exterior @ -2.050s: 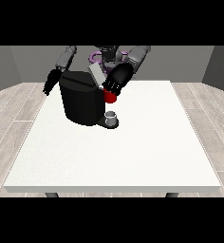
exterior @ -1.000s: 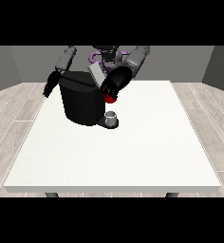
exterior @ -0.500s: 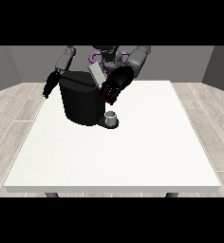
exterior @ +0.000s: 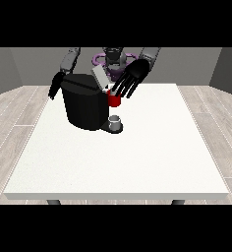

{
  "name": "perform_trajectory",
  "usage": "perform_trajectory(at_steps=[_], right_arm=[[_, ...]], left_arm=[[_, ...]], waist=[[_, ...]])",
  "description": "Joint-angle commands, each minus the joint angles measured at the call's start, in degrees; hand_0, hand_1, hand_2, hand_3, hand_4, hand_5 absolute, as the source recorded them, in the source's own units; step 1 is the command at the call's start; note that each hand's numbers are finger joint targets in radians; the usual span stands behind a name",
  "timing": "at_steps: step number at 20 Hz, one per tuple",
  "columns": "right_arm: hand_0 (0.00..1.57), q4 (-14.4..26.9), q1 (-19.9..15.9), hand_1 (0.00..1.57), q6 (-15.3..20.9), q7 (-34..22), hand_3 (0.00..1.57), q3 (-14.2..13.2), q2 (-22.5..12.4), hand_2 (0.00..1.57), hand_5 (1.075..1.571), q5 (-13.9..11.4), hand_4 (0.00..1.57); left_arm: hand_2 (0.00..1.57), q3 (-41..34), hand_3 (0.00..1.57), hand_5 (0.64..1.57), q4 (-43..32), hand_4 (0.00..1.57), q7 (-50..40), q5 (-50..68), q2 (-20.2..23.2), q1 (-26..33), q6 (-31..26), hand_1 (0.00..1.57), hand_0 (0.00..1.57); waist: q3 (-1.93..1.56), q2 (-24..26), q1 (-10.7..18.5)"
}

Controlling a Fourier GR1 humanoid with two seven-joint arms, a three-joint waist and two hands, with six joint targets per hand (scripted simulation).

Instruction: Insert the coffee pod into the coffee machine and close the lid

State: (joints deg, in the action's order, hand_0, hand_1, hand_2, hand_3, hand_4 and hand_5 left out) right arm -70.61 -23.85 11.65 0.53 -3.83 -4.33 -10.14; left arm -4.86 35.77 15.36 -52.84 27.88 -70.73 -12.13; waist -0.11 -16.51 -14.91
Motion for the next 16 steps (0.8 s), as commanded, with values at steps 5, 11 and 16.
perform_trajectory(at_steps=[5,11,16], right_arm=[[0.00,4.8,7.3,0.00,-2.7,4.0,0.00,-2.9,-1.4,0.00,1.571,3.0,0.00],[0.00,4.0,14.6,0.00,0.4,3.4,0.00,-2.9,0.6,0.00,1.571,2.2,0.00],[0.00,0.8,14.7,0.00,-3.0,3.0,0.00,-3.3,-0.6,0.00,1.571,4.7,0.00]], left_arm=[[0.18,1.0,0.00,1.571,2.4,0.00,-2.3,2.0,-9.3,10.0,-0.3,0.00,0.00],[0.00,-13.1,0.00,1.571,1.0,0.42,3.5,20.2,-19.4,19.9,-0.4,0.00,0.00],[0.00,-19.2,0.00,1.571,-1.3,0.27,5.1,28.3,-23.7,29.3,-3.8,0.00,0.00]], waist=[[0.08,10.5,6.3],[0.26,20.5,11.9],[0.22,28.8,16.9]])
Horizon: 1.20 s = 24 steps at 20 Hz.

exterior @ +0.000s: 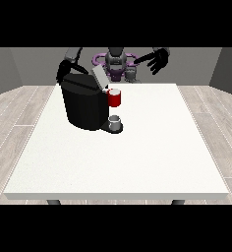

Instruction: Insert the coffee pod into the coffee machine and close the lid

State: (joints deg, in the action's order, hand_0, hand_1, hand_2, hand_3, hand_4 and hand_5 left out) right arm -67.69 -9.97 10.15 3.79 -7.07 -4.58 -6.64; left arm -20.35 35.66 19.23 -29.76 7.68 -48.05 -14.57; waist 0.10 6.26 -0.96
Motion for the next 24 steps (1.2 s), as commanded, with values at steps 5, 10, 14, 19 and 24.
perform_trajectory(at_steps=[5,10,14,19,24], right_arm=[[0.00,-4.5,0.7,0.00,-6.2,-2.1,0.00,2.1,-0.5,0.00,1.571,2.8,0.00],[0.00,-7.1,-2.4,0.00,-8.7,-1.0,0.00,4.2,-2.9,0.00,1.571,1.0,0.15],[0.00,-7.2,-6.1,0.00,-10.1,-6.4,0.00,2.8,-5.5,0.00,1.571,1.7,0.08],[0.00,-2.7,-9.9,0.00,-10.4,-4.6,0.00,-2.3,-6.9,0.00,1.571,5.1,0.00],[0.00,2.4,-14.8,0.00,-11.8,-6.5,0.00,-5.6,-7.1,0.00,1.571,9.4,0.08]], left_arm=[[0.00,-1.9,0.00,1.571,-1.4,0.37,1.4,4.8,-6.4,15.2,-2.5,0.00,0.00],[0.00,-0.7,0.00,1.571,2.4,0.42,1.2,5.9,-6.9,17.5,-2.2,0.00,0.00],[0.00,1.8,0.00,1.571,5.7,0.35,-0.7,10.5,-7.6,21.5,-2.8,0.00,0.00],[0.00,3.9,0.00,1.571,13.7,0.38,-3.7,13.4,-6.4,21.0,-5.1,0.00,0.00],[0.00,11.3,0.00,1.571,18.9,0.37,-4.8,18.4,-7.7,24.3,-0.5,0.00,0.00]], waist=[[-0.09,12.2,7.5],[-0.11,9.9,8.5],[-0.11,11.1,9.4],[-0.13,4.8,12.2],[-0.12,3.2,13.1]])
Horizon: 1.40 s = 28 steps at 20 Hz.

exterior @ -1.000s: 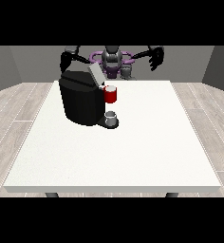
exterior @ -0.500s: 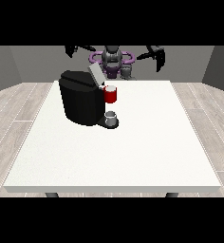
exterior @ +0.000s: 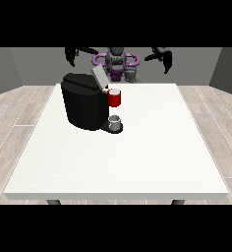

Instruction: Insert the coffee pod into the coffee machine and close the lid

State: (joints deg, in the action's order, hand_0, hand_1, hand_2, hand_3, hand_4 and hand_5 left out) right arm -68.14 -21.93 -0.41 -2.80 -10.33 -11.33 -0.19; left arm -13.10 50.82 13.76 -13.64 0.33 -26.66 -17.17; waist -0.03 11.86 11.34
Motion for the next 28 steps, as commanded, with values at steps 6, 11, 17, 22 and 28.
perform_trajectory(at_steps=[6,11,17,22,28], right_arm=[[0.00,4.5,-6.9,0.00,1.2,-4.3,0.00,-0.8,2.4,0.00,1.571,3.3,0.17],[0.00,7.3,-11.1,0.00,-0.5,-3.2,0.00,-0.6,0.5,0.00,1.571,3.2,0.00],[0.00,10.6,-13.4,0.00,-1.5,-2.7,0.00,-0.1,-0.1,0.00,1.571,3.1,0.00],[0.00,8.9,-11.4,0.00,-0.3,0.6,0.00,4.5,4.5,0.00,1.571,0.6,0.00],[0.00,10.5,-17.6,0.00,-0.5,-2.7,0.00,4.4,3.4,0.00,1.571,0.7,0.13]], left_arm=[[0.00,2.9,0.00,1.571,12.1,0.35,-7.7,5.0,0.8,2.4,0.4,0.00,0.00],[0.00,3.6,0.00,1.571,18.4,0.30,-7.0,6.8,2.8,4.2,1.0,0.00,0.00],[0.00,7.7,0.00,1.571,27.1,0.36,-9.7,6.6,0.6,11.1,1.7,0.00,0.00],[0.00,3.4,0.00,1.571,26.9,0.38,-9.0,10.0,4.8,12.4,0.4,0.00,0.00],[0.00,6.5,0.00,1.571,29.9,0.33,-9.8,6.3,2.9,13.9,5.4,0.00,0.00]], waist=[[0.02,-4.3,-0.2],[0.02,-9.0,-0.3],[0.02,-9.6,0.7],[0.02,-10.6,-3.1],[0.03,-11.6,-3.1]])
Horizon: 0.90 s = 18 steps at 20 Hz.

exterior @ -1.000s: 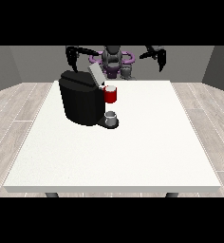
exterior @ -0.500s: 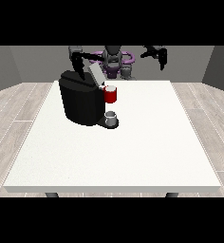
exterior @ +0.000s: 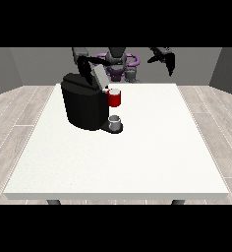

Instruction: Insert the coffee pod into the coffee machine and close the lid

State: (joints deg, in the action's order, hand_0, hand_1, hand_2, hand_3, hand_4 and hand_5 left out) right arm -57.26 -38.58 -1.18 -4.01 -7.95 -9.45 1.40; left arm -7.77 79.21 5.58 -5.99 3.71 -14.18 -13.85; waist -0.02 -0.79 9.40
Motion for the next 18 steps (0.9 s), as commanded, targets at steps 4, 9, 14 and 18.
perform_trajectory(at_steps=[4,9,14,18], right_arm=[[0.00,1.9,-4.6,0.00,2.5,1.6,0.00,1.8,0.8,0.00,1.571,-3.1,0.20],[0.00,0.2,-10.1,0.00,0.2,-2.2,0.00,3.4,-0.5,0.00,1.571,-3.6,0.04],[0.00,0.2,-13.4,0.00,0.7,-3.1,0.00,3.4,-1.0,0.00,1.571,-4.3,0.00],[0.00,-0.4,-12.8,0.00,2.5,-1.9,0.00,5.5,1.1,0.00,1.571,-6.5,0.00]], left_arm=[[0.00,1.4,0.00,1.571,2.7,0.35,-0.3,-0.3,-0.4,0.6,1.1,0.00,0.00],[0.00,-0.2,0.00,1.571,0.0,0.36,-0.2,-0.4,2.2,-1.2,0.5,0.00,0.00],[0.00,0.9,0.00,1.571,0.4,0.41,1.0,-1.0,1.7,-1.3,0.6,0.00,0.00],[0.00,3.0,0.00,1.571,2.0,0.32,0.3,-1.4,0.7,-1.5,0.0,0.00,0.00]], waist=[[0.02,-2.8,1.4],[0.04,-3.7,1.6],[0.04,-4.9,2.7],[0.03,-5.2,5.8]])
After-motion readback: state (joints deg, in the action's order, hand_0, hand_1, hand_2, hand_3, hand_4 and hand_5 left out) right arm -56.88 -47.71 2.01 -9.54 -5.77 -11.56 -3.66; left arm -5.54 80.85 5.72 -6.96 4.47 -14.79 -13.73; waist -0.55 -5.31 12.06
